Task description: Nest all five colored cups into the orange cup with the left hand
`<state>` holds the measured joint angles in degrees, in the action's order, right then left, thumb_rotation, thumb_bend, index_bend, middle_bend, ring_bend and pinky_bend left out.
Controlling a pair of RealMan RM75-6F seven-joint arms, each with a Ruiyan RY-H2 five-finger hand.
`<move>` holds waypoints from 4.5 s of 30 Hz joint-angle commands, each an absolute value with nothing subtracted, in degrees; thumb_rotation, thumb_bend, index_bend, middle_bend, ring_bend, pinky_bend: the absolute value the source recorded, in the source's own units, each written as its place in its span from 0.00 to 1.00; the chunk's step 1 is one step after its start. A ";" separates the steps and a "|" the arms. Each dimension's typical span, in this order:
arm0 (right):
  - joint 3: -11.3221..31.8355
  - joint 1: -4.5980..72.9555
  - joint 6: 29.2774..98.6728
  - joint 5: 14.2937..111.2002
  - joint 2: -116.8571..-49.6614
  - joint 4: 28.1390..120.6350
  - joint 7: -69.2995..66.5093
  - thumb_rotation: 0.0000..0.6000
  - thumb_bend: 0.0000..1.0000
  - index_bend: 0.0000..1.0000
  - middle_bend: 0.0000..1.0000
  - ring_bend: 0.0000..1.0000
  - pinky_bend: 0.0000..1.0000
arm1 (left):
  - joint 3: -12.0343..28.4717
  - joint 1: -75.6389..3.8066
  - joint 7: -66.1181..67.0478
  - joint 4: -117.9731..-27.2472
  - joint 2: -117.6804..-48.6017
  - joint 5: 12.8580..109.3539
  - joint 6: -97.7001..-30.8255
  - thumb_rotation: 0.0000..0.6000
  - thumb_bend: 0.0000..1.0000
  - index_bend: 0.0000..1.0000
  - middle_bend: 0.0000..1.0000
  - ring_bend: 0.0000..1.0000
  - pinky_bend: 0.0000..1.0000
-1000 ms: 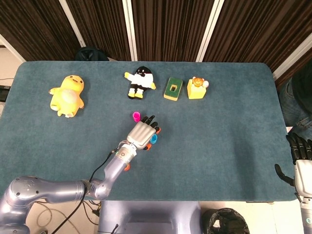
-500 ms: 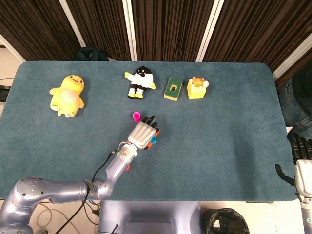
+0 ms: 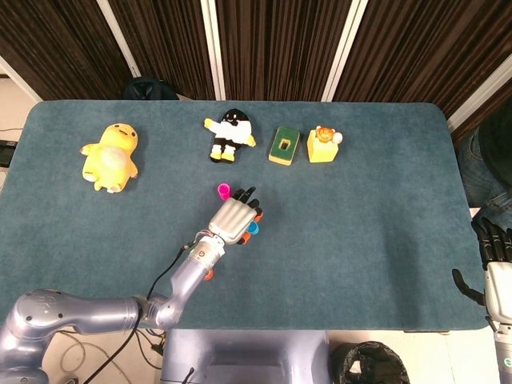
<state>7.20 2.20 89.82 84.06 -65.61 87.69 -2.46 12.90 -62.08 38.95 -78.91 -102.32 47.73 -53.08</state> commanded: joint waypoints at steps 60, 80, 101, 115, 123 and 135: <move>7.07 2.29 89.61 84.13 -65.75 87.73 -2.15 1.00 0.37 0.07 0.05 0.07 0.04 | -1.05 -49.58 34.49 -110.64 -72.25 61.91 -51.28 1.00 0.29 0.28 0.23 0.00 0.13; 7.00 2.32 89.46 84.16 -65.74 87.70 -2.29 1.00 0.37 0.07 0.05 0.07 0.04 | 5.31 -48.75 33.36 -103.29 -74.79 58.24 -59.40 1.00 0.24 0.13 0.20 0.00 0.14; 7.25 2.47 88.73 83.09 -66.09 87.06 -2.04 1.00 0.37 0.07 0.05 0.07 0.04 | 15.52 -59.73 38.28 -75.03 -95.96 33.37 -54.38 1.00 0.24 0.18 0.20 0.00 0.14; 7.22 2.54 88.48 83.00 -66.18 86.91 -2.03 1.00 0.37 0.07 0.05 0.07 0.04 | 16.03 -61.96 37.76 -61.99 -103.74 33.47 -52.89 1.00 0.24 0.29 0.23 0.00 0.14; 7.07 2.68 88.23 83.12 -66.37 86.84 -1.66 1.00 0.37 0.07 0.05 0.07 0.04 | 15.92 -62.75 36.73 -58.95 -105.71 35.65 -51.08 1.00 0.25 0.33 0.24 0.00 0.14; 7.13 2.65 88.24 83.02 -66.36 86.69 -1.94 1.00 0.37 0.07 0.05 0.07 0.04 | 16.15 -63.42 36.30 -54.53 -108.91 37.06 -50.42 1.00 0.27 0.38 0.25 0.00 0.14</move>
<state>7.13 2.65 88.24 83.02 -66.36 86.69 -1.94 16.01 -63.26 36.36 -55.05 -108.47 36.94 -50.58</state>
